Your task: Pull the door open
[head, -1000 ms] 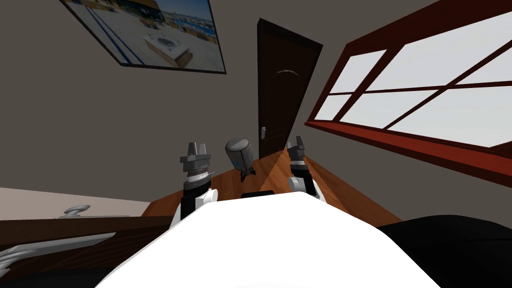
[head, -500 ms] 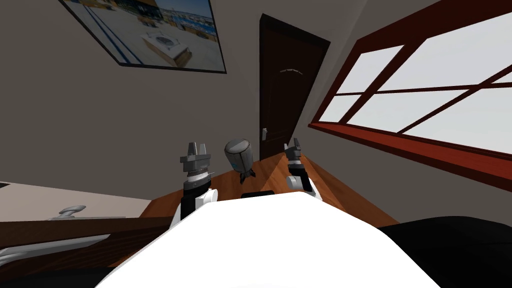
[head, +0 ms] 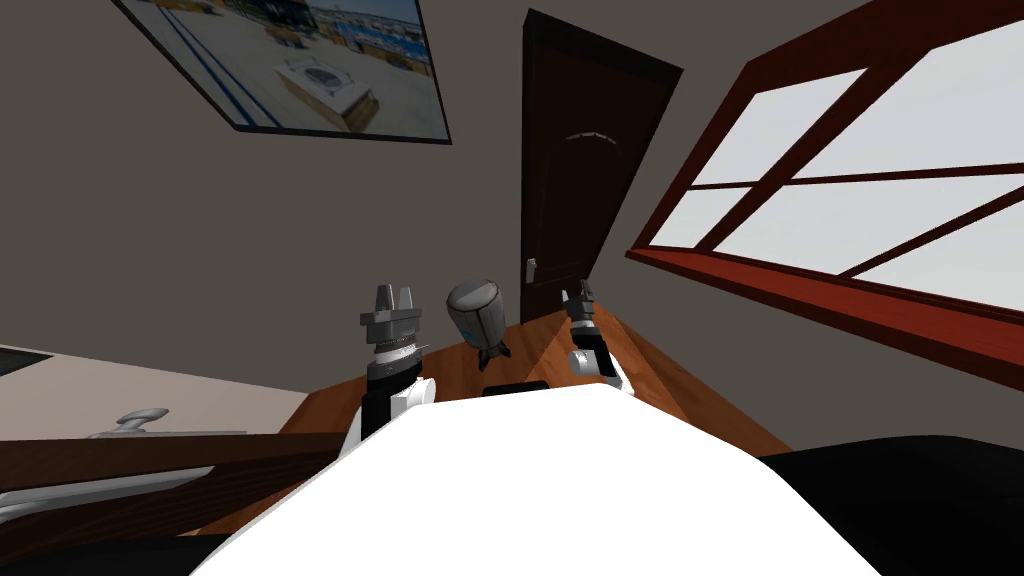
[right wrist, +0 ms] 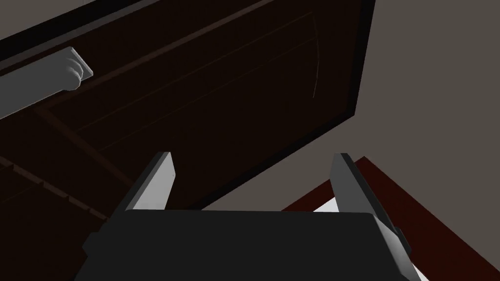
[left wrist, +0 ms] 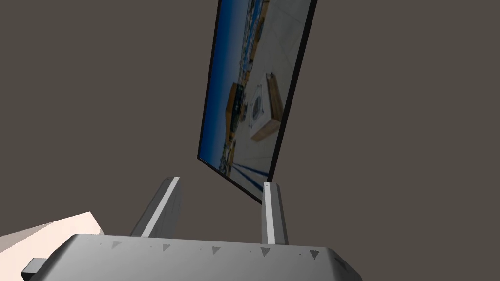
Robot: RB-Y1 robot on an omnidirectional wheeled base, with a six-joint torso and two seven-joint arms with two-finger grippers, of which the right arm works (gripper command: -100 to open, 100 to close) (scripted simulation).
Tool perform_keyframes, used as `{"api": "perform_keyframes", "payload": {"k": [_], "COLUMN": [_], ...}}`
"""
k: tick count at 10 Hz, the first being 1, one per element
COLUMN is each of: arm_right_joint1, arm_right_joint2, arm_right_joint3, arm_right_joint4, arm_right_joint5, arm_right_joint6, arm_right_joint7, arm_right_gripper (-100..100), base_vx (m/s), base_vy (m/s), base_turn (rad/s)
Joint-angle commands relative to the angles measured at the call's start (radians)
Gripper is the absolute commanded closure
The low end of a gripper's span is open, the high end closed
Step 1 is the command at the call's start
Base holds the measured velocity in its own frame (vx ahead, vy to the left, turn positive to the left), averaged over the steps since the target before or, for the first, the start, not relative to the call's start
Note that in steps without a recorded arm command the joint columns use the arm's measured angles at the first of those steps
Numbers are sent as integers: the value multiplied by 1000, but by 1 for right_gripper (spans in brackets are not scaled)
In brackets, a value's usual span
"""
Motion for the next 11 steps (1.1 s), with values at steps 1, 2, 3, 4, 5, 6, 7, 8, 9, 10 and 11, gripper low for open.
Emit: {"api": "perform_keyframes", "payload": {"k": [1,2,3,4,5,6,7,8,9,10,11], "arm_right_joint1": [-19,-30,-41,-52,-63,-75,-86,-97,-109,-120,-131], "arm_right_joint2": [-4,-5,-7,-7,-7,-7,-7,-7,-5,-4,-3], "arm_right_joint3": [1,3,5,7,8,10,12,14,16,18,19], "arm_right_joint4": [33,55,76,98,120,142,164,186,208,230,252], "arm_right_joint5": [-14,-22,-30,-38,-46,-54,-63,-71,-79,-87,-95], "arm_right_joint6": [6,9,12,14,17,20,23,25,28,31,34], "arm_right_joint7": [-48,-76,-103,-130,-158,-186,-214,-242,-270,-298,-325], "arm_right_gripper": [-100,-100,-100,-100,-100,-100,-100,-100,-100,-100,-100], "base_vx": [85,86,90,87,76,85,74,88,89,67,79], "base_vy": [-97,-90,-84,-86,-96,-85,-84,-97,-102,-95,-90], "base_turn": [88,102,92,96,113,99,70,104,94,94,101]}}
